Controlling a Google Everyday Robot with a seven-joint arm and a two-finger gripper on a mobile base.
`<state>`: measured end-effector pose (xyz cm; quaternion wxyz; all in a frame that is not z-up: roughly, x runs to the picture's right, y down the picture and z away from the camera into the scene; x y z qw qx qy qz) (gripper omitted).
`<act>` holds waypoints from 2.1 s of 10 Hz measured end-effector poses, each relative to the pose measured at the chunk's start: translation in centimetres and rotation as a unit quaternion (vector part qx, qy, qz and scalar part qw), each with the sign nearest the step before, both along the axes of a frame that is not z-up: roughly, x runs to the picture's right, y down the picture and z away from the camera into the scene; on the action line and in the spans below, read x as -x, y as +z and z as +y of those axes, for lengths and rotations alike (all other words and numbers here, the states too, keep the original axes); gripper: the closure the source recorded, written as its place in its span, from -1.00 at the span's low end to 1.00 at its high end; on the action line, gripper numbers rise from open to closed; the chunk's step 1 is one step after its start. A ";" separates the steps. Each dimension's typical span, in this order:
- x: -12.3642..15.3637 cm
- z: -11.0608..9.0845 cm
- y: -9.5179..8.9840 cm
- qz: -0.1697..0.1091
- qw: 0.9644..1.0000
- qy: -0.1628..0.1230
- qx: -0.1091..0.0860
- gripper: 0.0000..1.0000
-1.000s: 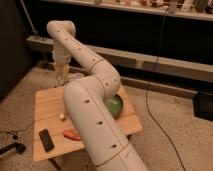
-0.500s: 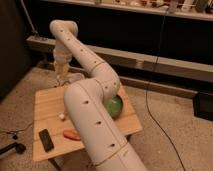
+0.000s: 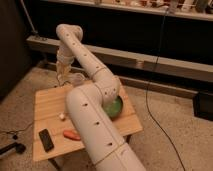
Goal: Place the white sponge in the ceramic cup
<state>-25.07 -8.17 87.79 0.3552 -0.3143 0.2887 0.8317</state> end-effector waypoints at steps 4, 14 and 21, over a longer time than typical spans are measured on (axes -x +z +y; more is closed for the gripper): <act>-1.2 0.4 0.9 0.011 1.000 -0.001 0.003 0.96; -1.9 0.6 4.5 -0.002 1.000 0.020 -0.022 0.96; -2.3 1.0 5.5 0.001 0.999 0.026 -0.022 0.75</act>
